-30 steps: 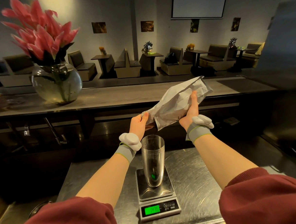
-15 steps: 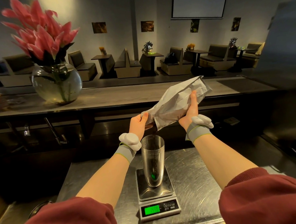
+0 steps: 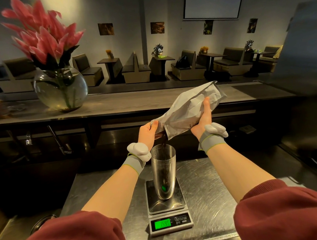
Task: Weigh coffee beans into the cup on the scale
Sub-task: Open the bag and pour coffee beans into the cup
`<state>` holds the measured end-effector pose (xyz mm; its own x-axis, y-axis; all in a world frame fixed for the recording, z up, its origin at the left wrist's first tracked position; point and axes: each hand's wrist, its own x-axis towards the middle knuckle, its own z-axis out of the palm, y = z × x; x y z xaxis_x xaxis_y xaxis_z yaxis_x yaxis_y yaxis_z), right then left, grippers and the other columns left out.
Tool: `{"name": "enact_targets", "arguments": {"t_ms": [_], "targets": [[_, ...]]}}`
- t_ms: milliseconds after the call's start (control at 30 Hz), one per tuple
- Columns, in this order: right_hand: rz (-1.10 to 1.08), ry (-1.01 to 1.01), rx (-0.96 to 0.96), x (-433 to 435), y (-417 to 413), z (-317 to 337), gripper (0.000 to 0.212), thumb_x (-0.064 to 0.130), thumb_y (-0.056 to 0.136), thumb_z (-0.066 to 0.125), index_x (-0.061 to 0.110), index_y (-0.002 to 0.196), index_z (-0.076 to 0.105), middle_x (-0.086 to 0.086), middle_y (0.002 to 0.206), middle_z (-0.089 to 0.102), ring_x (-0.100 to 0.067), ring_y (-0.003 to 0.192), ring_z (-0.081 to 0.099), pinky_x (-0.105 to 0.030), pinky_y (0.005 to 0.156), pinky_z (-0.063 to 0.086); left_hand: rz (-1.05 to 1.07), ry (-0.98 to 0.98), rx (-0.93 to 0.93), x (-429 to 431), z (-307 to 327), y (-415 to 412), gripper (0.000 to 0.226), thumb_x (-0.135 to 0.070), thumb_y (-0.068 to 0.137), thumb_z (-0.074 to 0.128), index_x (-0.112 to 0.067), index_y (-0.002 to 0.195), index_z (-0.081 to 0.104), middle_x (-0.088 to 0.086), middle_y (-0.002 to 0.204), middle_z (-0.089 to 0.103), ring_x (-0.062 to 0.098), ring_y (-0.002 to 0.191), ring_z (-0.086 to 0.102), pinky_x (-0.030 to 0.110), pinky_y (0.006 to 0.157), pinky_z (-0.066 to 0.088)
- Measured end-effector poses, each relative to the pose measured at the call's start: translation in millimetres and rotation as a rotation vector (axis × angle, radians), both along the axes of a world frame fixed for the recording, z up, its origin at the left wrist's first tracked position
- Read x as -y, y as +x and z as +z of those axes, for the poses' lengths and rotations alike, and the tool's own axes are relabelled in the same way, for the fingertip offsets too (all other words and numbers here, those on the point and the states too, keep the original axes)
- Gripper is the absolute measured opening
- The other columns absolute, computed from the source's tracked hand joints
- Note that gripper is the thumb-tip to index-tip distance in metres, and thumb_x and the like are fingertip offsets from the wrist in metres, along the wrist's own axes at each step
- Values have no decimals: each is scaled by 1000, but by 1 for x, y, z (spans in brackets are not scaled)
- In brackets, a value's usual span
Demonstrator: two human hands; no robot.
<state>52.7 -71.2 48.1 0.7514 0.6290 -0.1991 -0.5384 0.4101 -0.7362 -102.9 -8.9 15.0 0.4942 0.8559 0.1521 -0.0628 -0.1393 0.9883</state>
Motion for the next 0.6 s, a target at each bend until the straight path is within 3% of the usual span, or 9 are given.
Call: {"name": "enact_targets", "arguments": {"t_ms": [133, 267, 333, 433, 600], "targets": [[-3, 0, -5, 0, -1, 0, 87, 68, 74, 62, 28, 146, 36, -4, 146, 47, -28, 130, 46, -50, 114, 35, -9, -3, 12, 0, 2, -1, 34, -22, 95, 38, -2, 118, 54, 24, 117, 59, 29, 87, 64, 23, 67, 58], [-12, -10, -13, 0, 0, 0, 91, 70, 71, 63, 28, 147, 35, -4, 148, 45, -29, 132, 44, -51, 114, 34, -5, 10, -24, -1, 1, -1, 36, -24, 95, 38, -4, 121, 52, 22, 122, 57, 35, 103, 61, 39, 85, 53], [-10, -8, -14, -1, 0, 0, 92, 70, 70, 63, 28, 147, 35, -4, 148, 45, -29, 133, 43, -51, 115, 33, -1, 10, -25, 0, 1, -1, 35, -24, 95, 39, -2, 120, 52, 23, 121, 57, 36, 102, 61, 39, 83, 54], [-7, -2, -18, -1, 0, 0, 91, 70, 70, 64, 27, 146, 36, -4, 148, 46, -29, 133, 44, -51, 114, 33, -2, 4, -13, -1, 3, 0, 34, -22, 95, 39, -1, 118, 54, 24, 118, 58, 34, 97, 62, 29, 71, 57], [-9, 1, -24, -1, 1, 0, 92, 70, 69, 65, 26, 146, 38, -5, 147, 47, -29, 132, 45, -50, 114, 34, -1, 18, -49, 0, 3, -1, 37, -26, 95, 39, -3, 121, 52, 23, 123, 56, 35, 106, 60, 43, 88, 52]]}}
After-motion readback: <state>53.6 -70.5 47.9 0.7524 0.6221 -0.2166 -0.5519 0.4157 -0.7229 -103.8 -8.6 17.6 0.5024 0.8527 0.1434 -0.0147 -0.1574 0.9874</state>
